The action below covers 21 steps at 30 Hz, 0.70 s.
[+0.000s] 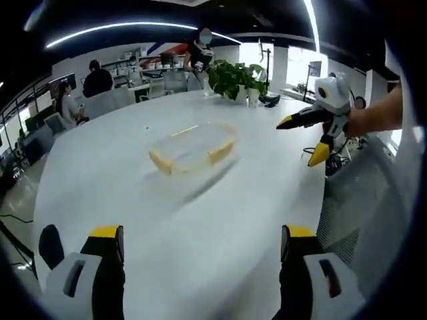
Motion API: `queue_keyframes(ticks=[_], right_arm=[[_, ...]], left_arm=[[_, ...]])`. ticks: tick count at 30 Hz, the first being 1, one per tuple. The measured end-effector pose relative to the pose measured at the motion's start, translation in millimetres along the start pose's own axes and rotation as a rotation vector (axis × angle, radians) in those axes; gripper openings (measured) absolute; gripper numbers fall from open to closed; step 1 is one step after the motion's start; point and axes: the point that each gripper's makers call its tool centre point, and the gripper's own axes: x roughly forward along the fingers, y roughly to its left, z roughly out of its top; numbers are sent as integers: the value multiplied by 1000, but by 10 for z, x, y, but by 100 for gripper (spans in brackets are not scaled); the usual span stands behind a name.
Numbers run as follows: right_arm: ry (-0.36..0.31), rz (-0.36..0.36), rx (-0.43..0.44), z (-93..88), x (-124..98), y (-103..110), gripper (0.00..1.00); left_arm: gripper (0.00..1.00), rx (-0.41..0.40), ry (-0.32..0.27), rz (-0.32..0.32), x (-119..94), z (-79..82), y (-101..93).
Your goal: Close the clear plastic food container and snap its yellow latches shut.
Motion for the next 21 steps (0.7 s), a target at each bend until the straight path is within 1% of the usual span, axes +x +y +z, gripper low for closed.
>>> queue_keyframes(ticks=[2,3,10,15,21], right_arm=[[-3,-10,-3,-15,-33,7,92],[-13,-10,-3,-8,-59,22,92],[-21,-14,6,-53,-135,88,92],[-34,-20,3,-50,-191,115,92],[-50,-30,9,-57,-281,123,92]], left_arm=[[99,-14,8,2,-37,-57,-25],[99,-22,2,2,-58,-71,-42],[99,-25,4,0,-158,-144,-146],[99,-32,6,4,-231,-186,-165],[99,-48,-4,15,-331,-246,-190]])
